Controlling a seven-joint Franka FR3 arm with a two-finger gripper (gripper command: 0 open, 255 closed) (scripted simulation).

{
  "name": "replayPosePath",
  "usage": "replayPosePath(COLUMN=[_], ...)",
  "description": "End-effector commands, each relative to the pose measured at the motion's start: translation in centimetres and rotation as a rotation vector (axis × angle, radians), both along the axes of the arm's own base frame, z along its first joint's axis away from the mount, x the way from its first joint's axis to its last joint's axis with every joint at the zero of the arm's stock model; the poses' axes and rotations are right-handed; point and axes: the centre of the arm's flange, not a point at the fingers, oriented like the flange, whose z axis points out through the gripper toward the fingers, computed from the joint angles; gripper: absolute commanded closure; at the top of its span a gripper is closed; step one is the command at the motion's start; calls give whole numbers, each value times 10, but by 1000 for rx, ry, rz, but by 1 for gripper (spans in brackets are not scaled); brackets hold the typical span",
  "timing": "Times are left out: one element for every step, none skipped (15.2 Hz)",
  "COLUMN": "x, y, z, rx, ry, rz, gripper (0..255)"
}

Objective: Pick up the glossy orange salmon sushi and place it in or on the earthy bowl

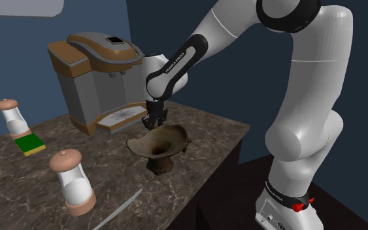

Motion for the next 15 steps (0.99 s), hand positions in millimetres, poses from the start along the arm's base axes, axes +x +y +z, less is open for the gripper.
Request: replayPosePath(x=[1, 1, 1, 0, 0, 0, 0, 0, 0, 0, 0, 0, 0, 0, 0], y=[-1, -1, -1, -1, -1, -1, -1, -1, -1, -1, -1, -1, -1, -1, -1], z=[-1, -1, -1, -1, 5, 10, 15, 20, 26, 31, 36, 42, 47, 52, 57], rx=[-1, -1, -1, -1, -1, -1, -1, -1, -1, -1, -1, -1, -1, -1, -1], ry=[2, 1, 1, 2, 2, 2, 2, 2, 2, 2, 2, 2, 2, 2, 2], rz=[-2, -2, -2, -2, -2, -2, -2, -2, -2, -2, -2, -2, -2, -2, -2], gripper=[255, 255, 255, 255, 255, 255, 255, 255, 255, 255, 255, 255, 255, 255, 255])
